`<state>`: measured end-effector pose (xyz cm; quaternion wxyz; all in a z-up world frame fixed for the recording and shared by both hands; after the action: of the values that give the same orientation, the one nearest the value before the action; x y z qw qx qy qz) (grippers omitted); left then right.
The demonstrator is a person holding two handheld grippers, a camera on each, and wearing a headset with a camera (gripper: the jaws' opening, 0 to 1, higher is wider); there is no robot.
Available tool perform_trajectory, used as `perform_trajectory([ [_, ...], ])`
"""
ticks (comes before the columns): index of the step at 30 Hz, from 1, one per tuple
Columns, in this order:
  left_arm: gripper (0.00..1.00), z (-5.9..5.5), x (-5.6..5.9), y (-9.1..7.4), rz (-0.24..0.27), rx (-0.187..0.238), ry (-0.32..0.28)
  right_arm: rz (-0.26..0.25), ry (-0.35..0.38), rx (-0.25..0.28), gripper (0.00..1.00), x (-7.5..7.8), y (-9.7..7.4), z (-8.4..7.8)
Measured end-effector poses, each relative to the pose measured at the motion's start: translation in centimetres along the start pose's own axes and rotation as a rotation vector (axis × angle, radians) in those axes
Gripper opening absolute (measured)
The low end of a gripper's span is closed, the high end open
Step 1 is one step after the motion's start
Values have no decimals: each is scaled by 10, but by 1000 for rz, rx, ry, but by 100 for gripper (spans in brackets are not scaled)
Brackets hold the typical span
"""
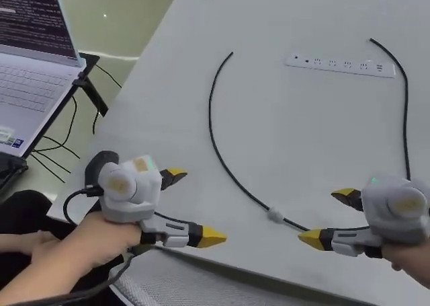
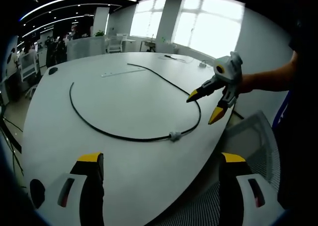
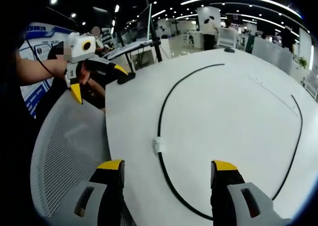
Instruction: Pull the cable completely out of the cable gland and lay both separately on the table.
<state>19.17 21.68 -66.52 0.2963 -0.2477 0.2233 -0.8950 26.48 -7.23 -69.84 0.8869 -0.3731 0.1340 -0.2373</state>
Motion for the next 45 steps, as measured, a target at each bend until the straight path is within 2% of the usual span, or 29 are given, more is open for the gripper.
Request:
perform_trajectory([
  [5, 96, -1, 4, 2, -8, -6, -8, 9, -51, -38, 64, -2, 14, 2],
  [12, 94, 1, -5, 5, -15, 3, -19, 33, -94, -87, 53, -9, 36, 11],
  [16, 94, -2, -10, 6, -20, -22, -10, 42, -117, -110, 48, -10, 48, 13],
  [21, 94, -6, -15, 4, -23, -36, -31, 52, -126, -156, 39, -13, 60, 13],
  [24, 95, -8, -14, 4, -31, -45, -29, 58, -104, -166, 33, -14, 63, 14],
  [28, 96, -9, -12, 5, -36, -57, -34, 58, -120, -190, 27, -17, 67, 14],
  [34, 98, -13, -15, 7, -42, -76, -56, 66, -105, -200, 17, -18, 72, 17],
  [41, 99, -15, -20, 8, -24, -85, -95, 69, -108, -219, 14, -21, 76, 17],
  [45, 98, -16, -18, 9, -28, -117, -71, 63, -143, -242, 11, -22, 79, 14],
])
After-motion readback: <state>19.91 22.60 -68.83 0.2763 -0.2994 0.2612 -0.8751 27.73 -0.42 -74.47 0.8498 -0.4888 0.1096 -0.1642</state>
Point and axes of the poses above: the centre of the closed fingertips' face, and the gripper's own axes: y roughly forward along the fingers, x roughly to its right, z roughly out of its top, the point moved 9 cm from there along -y, roughly backward along the fingers, and after that the axes turned 9 degrees about -z, right-handed, at the moved point
